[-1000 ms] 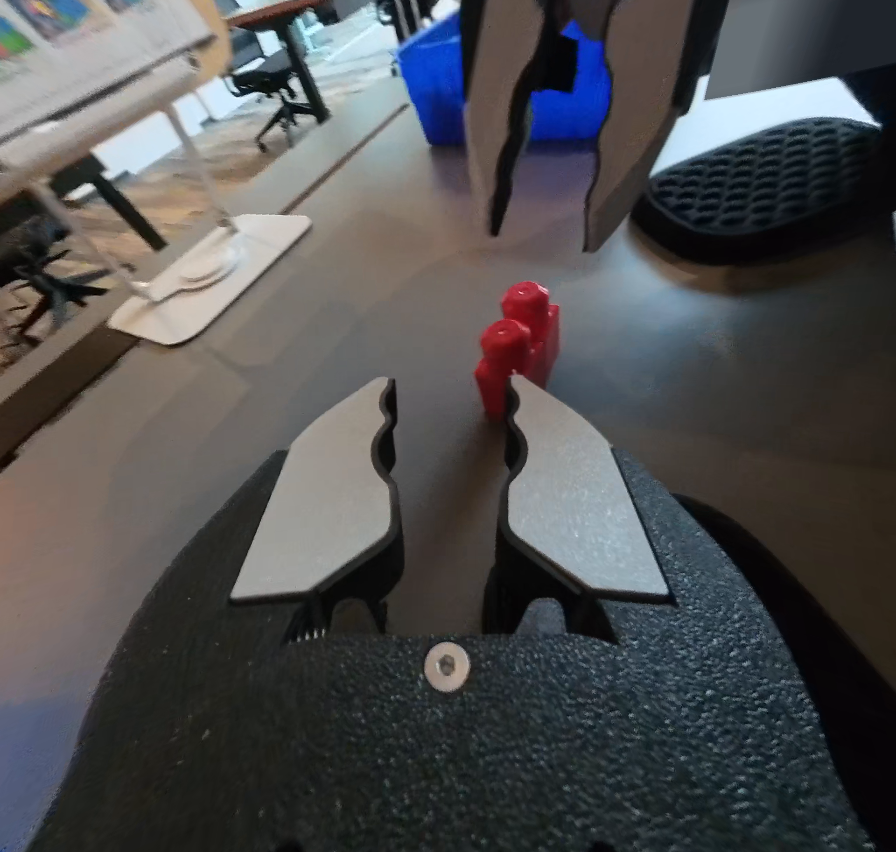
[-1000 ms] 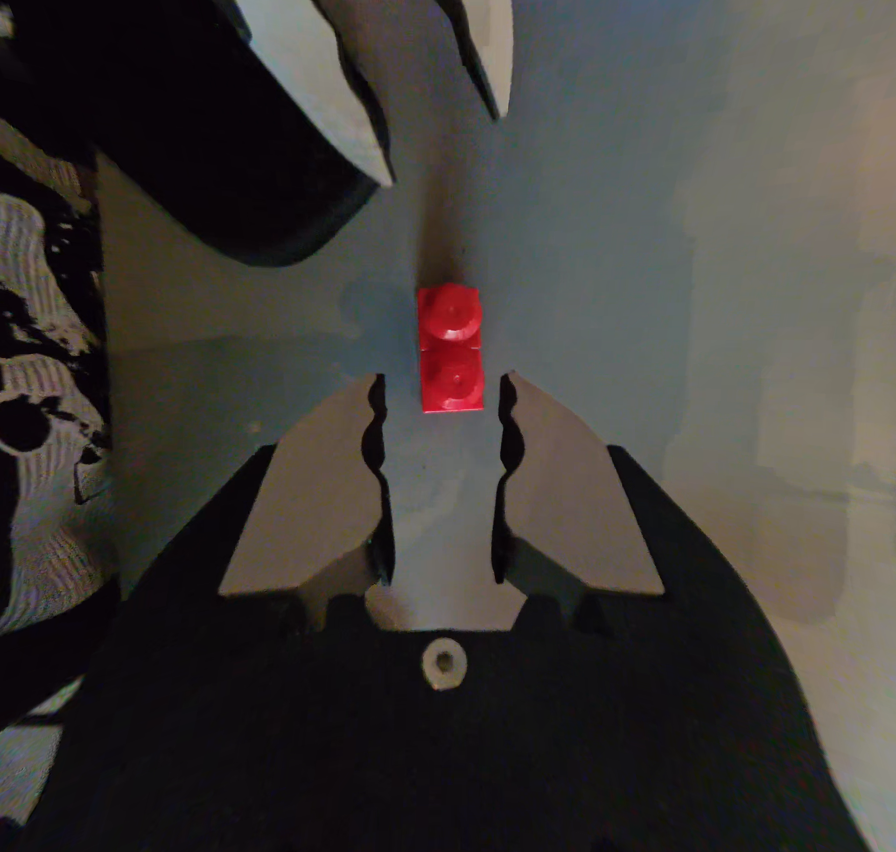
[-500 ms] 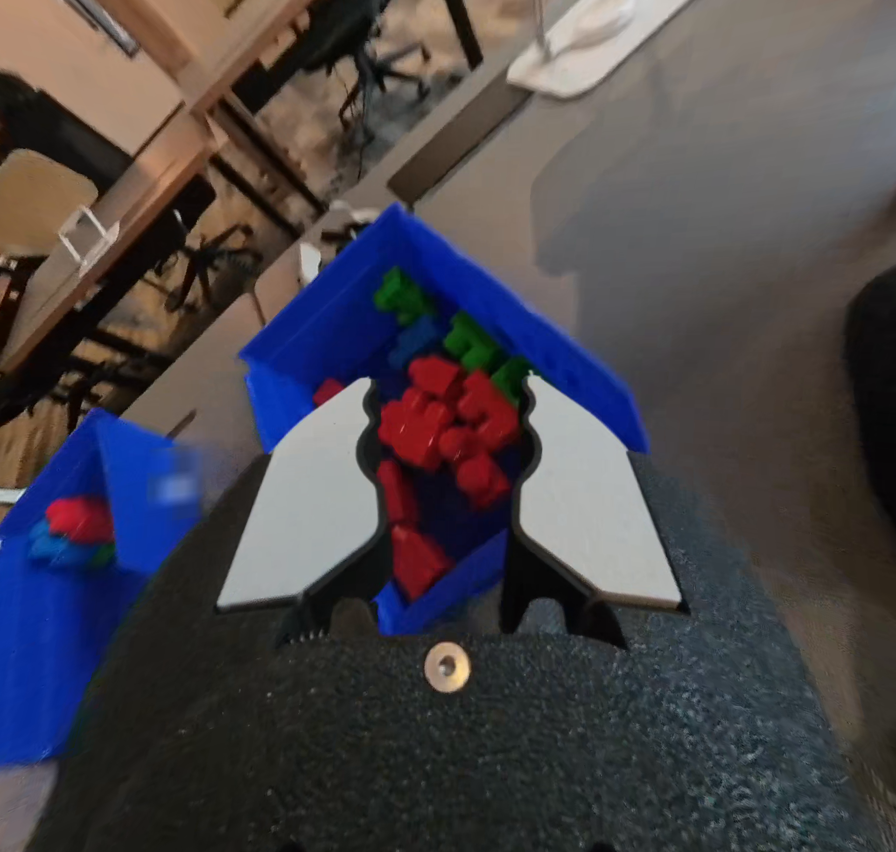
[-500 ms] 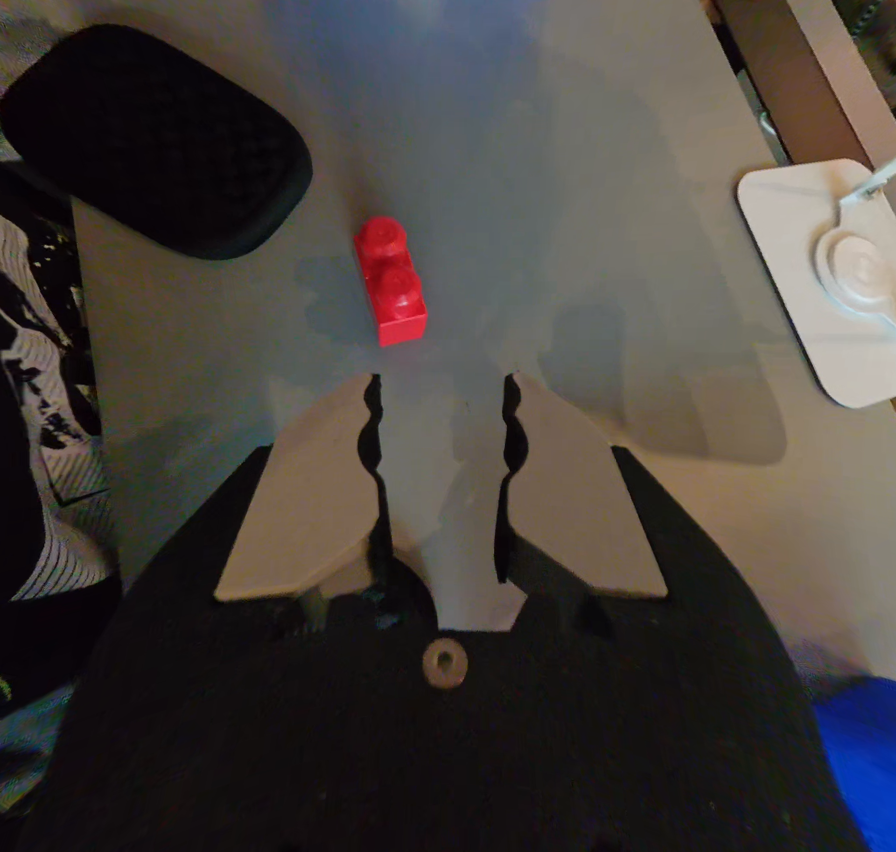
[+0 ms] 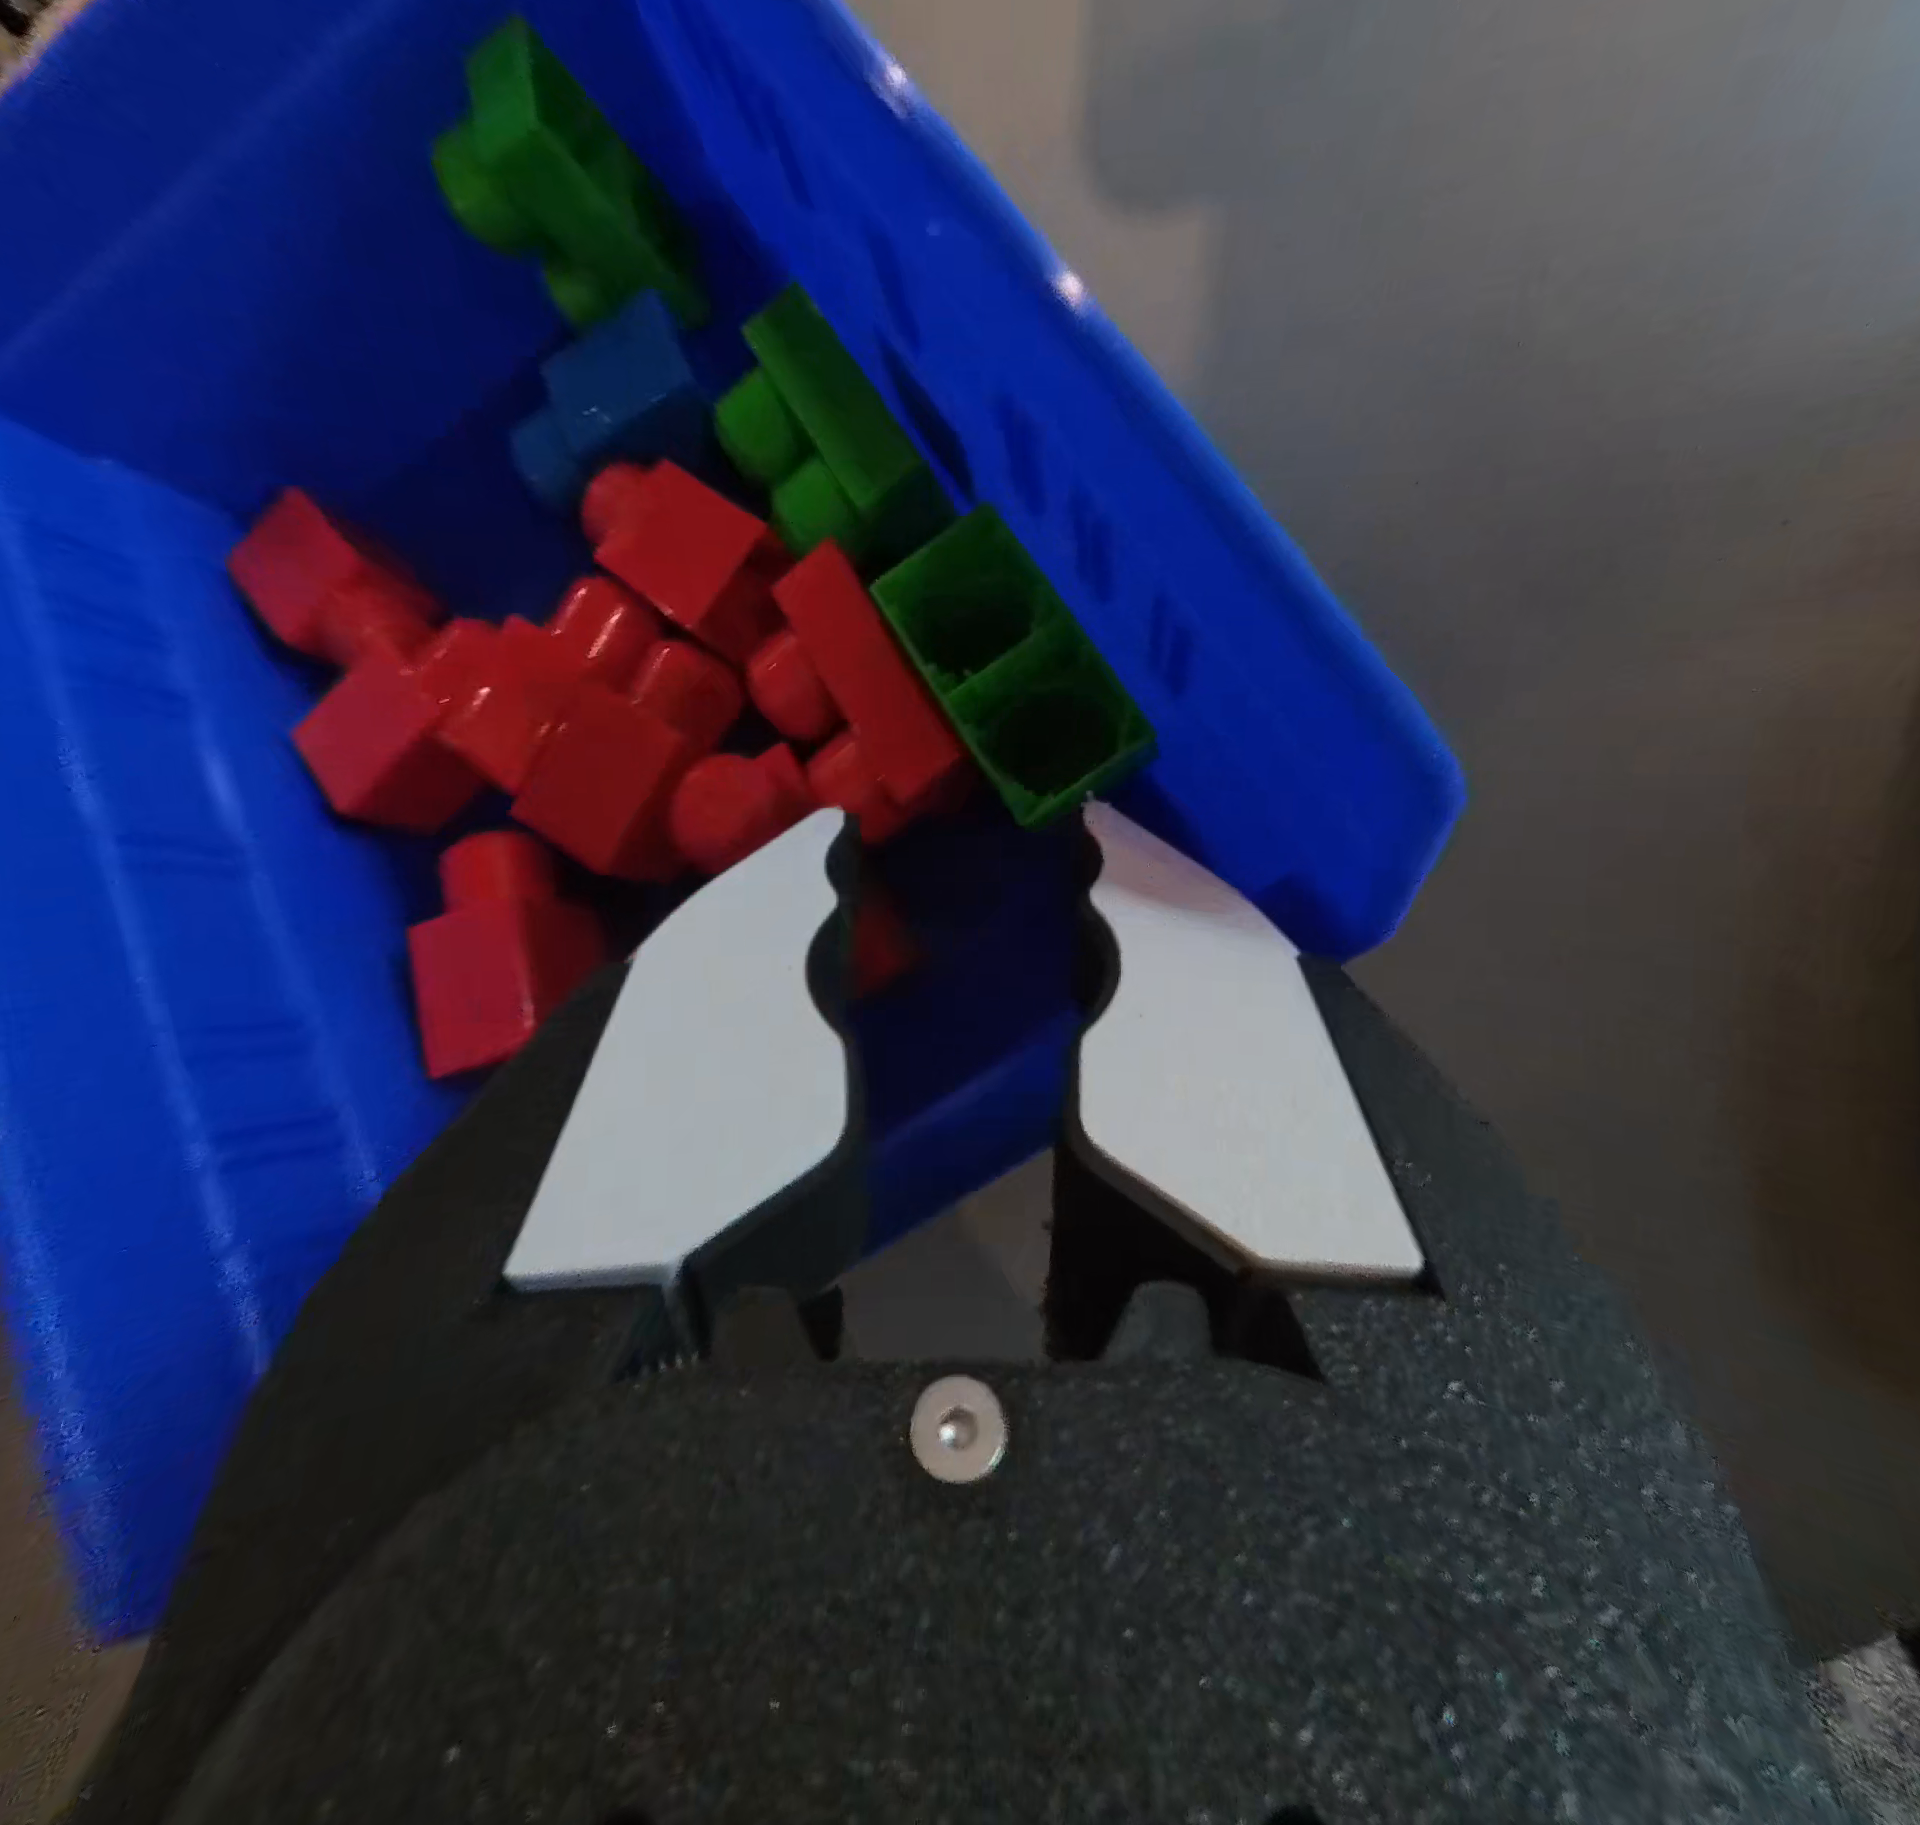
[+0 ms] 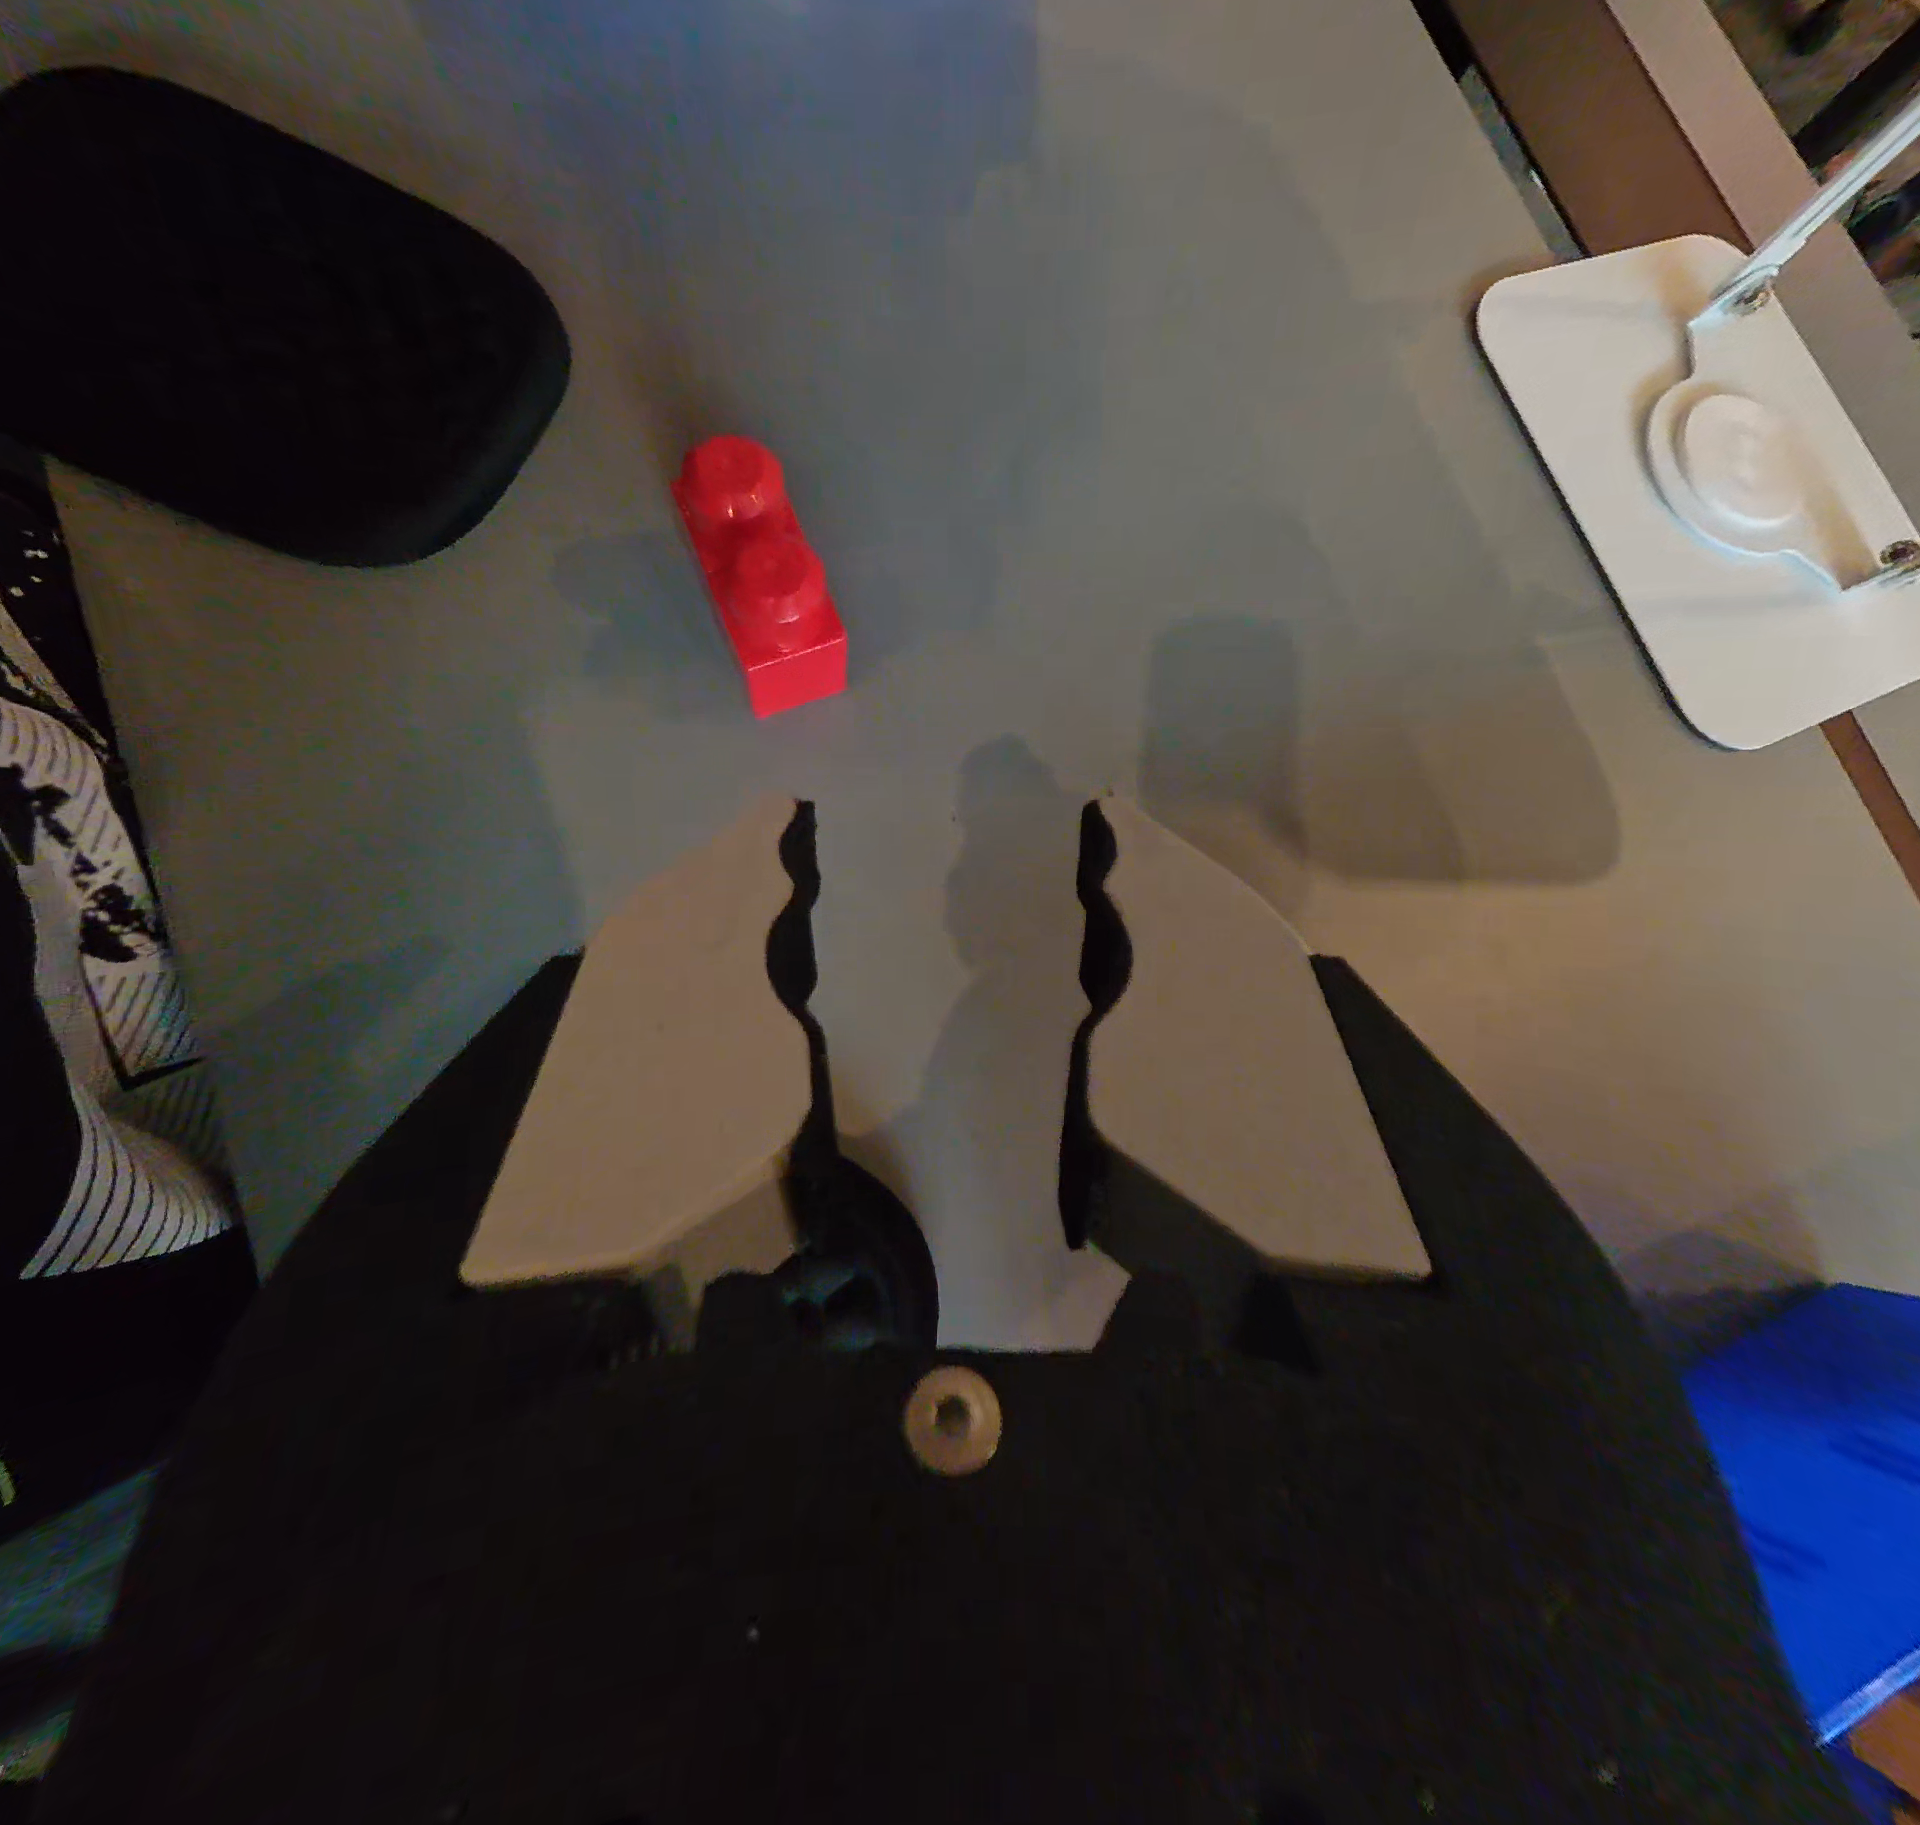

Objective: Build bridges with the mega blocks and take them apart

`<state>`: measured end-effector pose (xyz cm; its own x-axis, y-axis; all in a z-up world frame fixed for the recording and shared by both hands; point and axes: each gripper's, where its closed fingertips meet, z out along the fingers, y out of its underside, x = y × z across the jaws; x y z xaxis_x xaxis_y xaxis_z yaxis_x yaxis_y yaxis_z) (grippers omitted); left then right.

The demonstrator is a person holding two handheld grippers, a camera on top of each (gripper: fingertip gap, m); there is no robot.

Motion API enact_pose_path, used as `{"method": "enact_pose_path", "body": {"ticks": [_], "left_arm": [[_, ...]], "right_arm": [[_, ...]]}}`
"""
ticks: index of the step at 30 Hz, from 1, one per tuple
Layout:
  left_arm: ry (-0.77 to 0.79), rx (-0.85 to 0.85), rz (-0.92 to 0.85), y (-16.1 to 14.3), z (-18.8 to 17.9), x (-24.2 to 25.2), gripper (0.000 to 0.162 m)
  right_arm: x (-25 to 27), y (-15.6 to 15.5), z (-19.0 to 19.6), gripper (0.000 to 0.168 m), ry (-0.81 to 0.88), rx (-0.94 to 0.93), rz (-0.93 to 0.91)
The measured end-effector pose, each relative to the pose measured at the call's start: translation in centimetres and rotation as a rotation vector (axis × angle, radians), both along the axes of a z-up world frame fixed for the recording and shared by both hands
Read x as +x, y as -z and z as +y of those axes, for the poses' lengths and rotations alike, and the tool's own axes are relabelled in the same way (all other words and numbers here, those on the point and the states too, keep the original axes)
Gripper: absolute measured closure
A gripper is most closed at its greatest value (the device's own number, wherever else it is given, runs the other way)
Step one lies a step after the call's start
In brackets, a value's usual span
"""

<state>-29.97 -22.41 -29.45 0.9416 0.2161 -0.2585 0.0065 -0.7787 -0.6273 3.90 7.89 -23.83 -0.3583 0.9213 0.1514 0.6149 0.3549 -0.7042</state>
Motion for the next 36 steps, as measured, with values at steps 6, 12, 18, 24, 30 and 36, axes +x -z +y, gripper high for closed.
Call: {"method": "enact_pose_path", "body": {"ticks": [6, 12, 18, 24, 30, 36], "left_arm": [[-0.077, 0.086, -0.135, 0.2, 1.1, -0.8, 0.147], [-0.103, 0.099, -0.316, 0.9, 1.7, -0.3, 0.143], [-0.108, -0.095, -0.384, 2.1, 1.3, 0.0, 0.146], [-0.120, -0.223, -0.398, 2.8, 1.3, -0.3, 0.158], [-0.204, -0.047, -0.244, -0.4, 0.4, -2.6, 0.160], [-0.205, 0.337, -0.067, -8.5, 0.8, -2.6, 0.161]], "right_arm": [[-0.3, 0.1, 0.0, 0.119, -0.001, 0.026, -0.015], [-0.4, 0.5, 0.3, 0.119, -0.001, 0.038, -0.031], [-0.4, 0.4, 0.7, 0.119, -0.007, 0.038, -0.017], [-0.1, 1.3, 1.5, 0.118, -0.007, 0.016, -0.014], [0.1, 1.8, 1.8, 0.119, -0.013, 0.002, -0.006], [-1.5, 1.0, -0.4, 0.120, -0.079, -0.021, 0.059]]}}
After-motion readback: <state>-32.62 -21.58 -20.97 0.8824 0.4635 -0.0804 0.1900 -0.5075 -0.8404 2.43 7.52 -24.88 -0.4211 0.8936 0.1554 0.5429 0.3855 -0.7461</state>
